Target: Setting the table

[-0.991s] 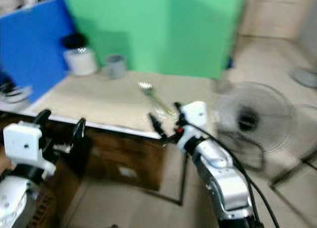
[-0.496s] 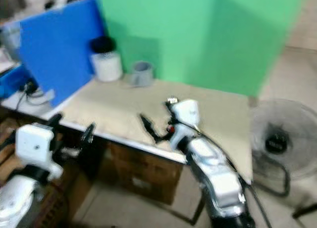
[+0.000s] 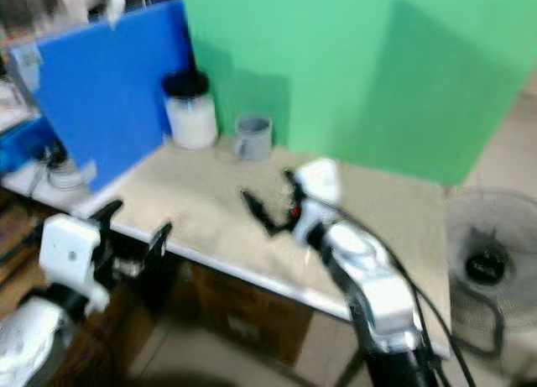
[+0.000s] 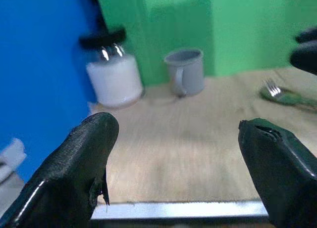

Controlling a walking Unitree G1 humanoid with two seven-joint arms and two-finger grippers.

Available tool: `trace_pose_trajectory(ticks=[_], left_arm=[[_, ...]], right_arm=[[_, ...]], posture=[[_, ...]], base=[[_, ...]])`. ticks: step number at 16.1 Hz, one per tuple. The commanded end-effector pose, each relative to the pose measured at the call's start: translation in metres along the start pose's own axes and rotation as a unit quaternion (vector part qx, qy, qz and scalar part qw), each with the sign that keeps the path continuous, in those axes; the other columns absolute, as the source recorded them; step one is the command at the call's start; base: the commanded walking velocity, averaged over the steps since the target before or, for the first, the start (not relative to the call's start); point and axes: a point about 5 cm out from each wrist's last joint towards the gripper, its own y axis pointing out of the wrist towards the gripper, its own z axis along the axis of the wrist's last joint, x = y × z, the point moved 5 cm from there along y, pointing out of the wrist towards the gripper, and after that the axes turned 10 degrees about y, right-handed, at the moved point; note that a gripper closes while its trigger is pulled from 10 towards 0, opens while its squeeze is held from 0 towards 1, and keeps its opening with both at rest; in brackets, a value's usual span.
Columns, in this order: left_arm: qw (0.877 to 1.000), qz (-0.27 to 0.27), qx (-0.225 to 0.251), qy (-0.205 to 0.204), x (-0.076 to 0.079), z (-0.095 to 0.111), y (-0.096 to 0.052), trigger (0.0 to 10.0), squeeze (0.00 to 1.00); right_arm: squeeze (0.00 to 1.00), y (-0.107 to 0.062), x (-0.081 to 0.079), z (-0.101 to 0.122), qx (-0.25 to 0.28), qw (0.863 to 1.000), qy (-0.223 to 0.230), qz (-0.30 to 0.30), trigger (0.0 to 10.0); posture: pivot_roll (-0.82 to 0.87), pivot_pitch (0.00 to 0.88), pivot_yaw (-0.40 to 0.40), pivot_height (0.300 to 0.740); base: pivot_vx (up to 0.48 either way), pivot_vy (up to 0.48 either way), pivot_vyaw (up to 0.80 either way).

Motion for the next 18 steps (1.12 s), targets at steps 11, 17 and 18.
trace_pose_trajectory(ticks=[11,17,18], left_arm=[[0.972,-0.233,0.016,-0.028,0.05,0.013,0.009,10.0,0.0],[0.969,-0.244,0.011,-0.028,0.05,0.011,0.008,10.0,0.0],[0.969,-0.246,0.011,-0.028,0.051,0.012,0.008,10.0,0.0]], right_arm=[[0.0,-0.011,0.082,-0.031,-0.21,0.966,0.019,-0.149,10.0],[0.0,-0.02,0.102,-0.038,-0.24,0.948,0.058,-0.203,10.0],[0.0,-0.021,0.103,-0.039,-0.24,0.946,0.066,-0.208,10.0]], posture=[[-0.02,0.018,0.035,0.74],[-0.03,0.021,0.028,0.74],[-0.03,0.022,0.029,0.74]], base=[[0.024,0.0,0.0],[0.0,0.0,0.0],[0.0,0.0,0.0]])
